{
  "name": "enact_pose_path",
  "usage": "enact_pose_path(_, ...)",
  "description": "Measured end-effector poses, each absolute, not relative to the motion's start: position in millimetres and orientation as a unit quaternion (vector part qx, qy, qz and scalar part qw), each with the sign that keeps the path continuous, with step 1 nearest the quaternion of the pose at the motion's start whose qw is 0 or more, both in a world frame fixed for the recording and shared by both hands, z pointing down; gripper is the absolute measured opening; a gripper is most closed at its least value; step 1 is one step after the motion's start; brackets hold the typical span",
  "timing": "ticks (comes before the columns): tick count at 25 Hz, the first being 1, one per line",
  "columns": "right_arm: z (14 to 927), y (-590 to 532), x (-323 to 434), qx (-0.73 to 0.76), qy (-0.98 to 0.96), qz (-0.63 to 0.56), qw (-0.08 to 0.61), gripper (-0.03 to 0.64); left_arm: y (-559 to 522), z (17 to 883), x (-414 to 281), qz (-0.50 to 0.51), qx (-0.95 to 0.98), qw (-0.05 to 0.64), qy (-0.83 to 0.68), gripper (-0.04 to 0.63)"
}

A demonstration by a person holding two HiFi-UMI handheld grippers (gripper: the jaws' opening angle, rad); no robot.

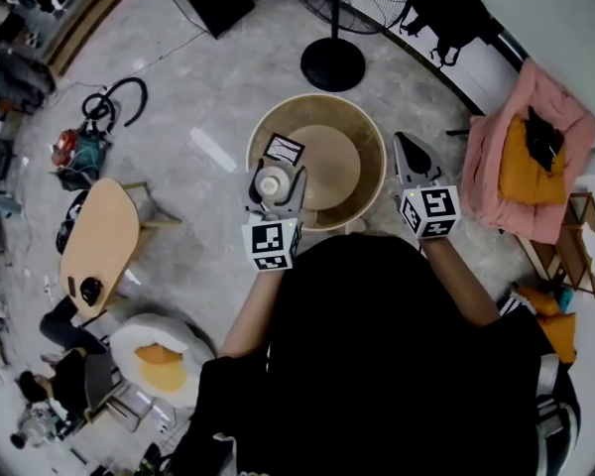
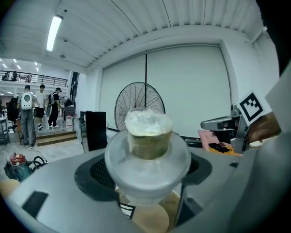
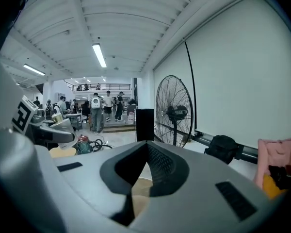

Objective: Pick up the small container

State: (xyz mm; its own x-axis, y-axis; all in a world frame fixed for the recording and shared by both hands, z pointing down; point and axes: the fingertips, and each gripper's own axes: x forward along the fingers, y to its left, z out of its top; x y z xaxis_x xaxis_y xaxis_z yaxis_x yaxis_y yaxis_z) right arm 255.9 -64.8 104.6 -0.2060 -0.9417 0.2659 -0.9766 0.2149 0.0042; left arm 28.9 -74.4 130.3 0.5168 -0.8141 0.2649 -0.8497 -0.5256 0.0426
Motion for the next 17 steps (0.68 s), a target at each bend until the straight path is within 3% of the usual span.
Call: enact_pose_path(17,109,-71,280,0.598,-0.790,0.083,0.107,0.014,-69,148,44,0.118,0.847,0.102,-0.508,0.350)
